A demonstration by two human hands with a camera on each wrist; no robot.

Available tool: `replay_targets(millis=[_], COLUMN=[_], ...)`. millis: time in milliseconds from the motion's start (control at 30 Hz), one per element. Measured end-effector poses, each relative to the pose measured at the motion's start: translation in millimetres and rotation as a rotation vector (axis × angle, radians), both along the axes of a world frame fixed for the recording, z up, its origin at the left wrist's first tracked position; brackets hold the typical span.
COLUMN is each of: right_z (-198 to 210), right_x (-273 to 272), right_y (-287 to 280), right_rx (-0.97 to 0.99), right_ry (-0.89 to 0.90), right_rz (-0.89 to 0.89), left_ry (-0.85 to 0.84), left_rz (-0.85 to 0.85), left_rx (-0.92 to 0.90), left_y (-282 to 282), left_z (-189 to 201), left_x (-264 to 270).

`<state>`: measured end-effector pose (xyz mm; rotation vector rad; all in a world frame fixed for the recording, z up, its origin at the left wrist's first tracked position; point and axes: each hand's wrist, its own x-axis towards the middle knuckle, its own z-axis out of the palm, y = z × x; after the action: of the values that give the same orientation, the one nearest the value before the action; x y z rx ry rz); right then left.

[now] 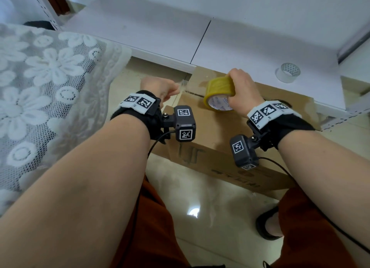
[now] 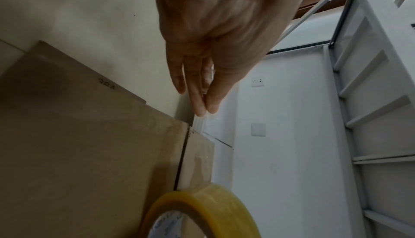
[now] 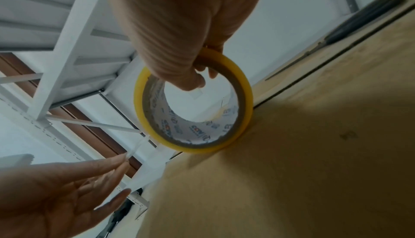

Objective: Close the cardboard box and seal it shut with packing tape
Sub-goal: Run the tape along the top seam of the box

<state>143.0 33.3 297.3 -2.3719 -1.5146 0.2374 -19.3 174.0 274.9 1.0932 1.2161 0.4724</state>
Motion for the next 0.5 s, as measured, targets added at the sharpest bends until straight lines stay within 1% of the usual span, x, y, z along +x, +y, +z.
replay_targets(millis=[100, 167, 233, 300, 433, 500], right_z=[-11, -20, -31, -42, -52, -53], right_x=[1, 2, 1, -1, -4, -6], right_y=[2, 2, 1, 2, 13, 21], right_rx=[0.041, 0.056, 0.071, 0.094, 0.197, 0.259], right_ry=[0.045, 0.142, 0.290, 0.384, 0.472, 0.496], right_rz=[-0.082, -0.174, -0.255, -0.305, -0.348, -0.399], left_ry=[0.043, 0.075, 0.039, 0.012, -0.030, -0.046], left_rz=[0.028, 0.069, 0.110, 0.126, 0.112, 0.127], left_rx=[-0.036, -0.062, -0.091, -0.104, -0.150, -0.167], left_y=[3, 5, 9, 11, 12, 13], left_z=[-8, -10, -14, -18, -21, -23], left_x=[1, -1, -4, -4, 3, 5])
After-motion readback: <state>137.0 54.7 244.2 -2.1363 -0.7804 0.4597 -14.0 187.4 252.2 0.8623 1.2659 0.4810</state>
